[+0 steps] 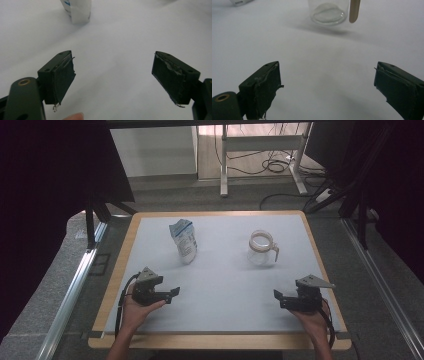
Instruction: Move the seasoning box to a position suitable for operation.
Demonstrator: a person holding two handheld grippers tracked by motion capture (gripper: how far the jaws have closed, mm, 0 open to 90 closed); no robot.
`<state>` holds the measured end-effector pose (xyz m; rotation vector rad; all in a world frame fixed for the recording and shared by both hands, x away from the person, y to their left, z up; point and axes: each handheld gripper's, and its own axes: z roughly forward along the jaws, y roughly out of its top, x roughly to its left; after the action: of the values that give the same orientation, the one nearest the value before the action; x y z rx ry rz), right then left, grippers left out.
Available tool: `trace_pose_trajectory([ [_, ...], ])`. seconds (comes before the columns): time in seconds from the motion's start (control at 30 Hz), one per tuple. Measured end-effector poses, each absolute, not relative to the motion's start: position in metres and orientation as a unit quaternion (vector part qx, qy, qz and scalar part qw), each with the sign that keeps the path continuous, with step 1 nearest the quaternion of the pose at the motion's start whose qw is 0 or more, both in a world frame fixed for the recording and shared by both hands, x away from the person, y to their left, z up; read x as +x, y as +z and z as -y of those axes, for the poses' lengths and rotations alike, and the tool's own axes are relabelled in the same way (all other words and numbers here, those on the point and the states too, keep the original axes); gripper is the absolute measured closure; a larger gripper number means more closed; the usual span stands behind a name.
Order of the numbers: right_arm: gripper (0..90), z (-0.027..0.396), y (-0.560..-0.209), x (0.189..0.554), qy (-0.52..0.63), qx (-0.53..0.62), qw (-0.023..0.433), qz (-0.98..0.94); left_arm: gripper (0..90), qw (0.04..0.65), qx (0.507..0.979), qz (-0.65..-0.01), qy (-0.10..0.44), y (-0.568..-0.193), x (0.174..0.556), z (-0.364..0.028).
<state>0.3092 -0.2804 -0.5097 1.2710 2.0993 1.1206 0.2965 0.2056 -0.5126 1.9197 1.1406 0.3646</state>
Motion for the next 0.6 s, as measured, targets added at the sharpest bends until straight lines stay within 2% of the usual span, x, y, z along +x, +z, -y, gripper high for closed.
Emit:
trace_pose_trajectory([
  [0.2, 7.9, 0.286, -0.508, 0.311, 0.421, 0.460, 0.212, -0.752, 21.2, 0.430, 0.767, -0.449, 0.157, -0.507, 0.304, -0.201],
  [0.33, 9.7, 0.285, -0.503, 0.315, 0.430, 0.462, 0.210, -0.747, 22.3, 0.449, 0.750, -0.453, 0.172, -0.503, 0.303, -0.200],
  [0.43, 10.4, 0.277, -0.507, 0.319, 0.412, 0.454, 0.215, -0.760, 23.5, 0.433, 0.760, -0.447, 0.186, -0.507, 0.300, -0.197],
  [0.6, 11.8, 0.278, -0.506, 0.315, 0.413, 0.452, 0.214, -0.761, 24.7, 0.421, 0.772, -0.451, 0.154, -0.513, 0.292, -0.197],
])
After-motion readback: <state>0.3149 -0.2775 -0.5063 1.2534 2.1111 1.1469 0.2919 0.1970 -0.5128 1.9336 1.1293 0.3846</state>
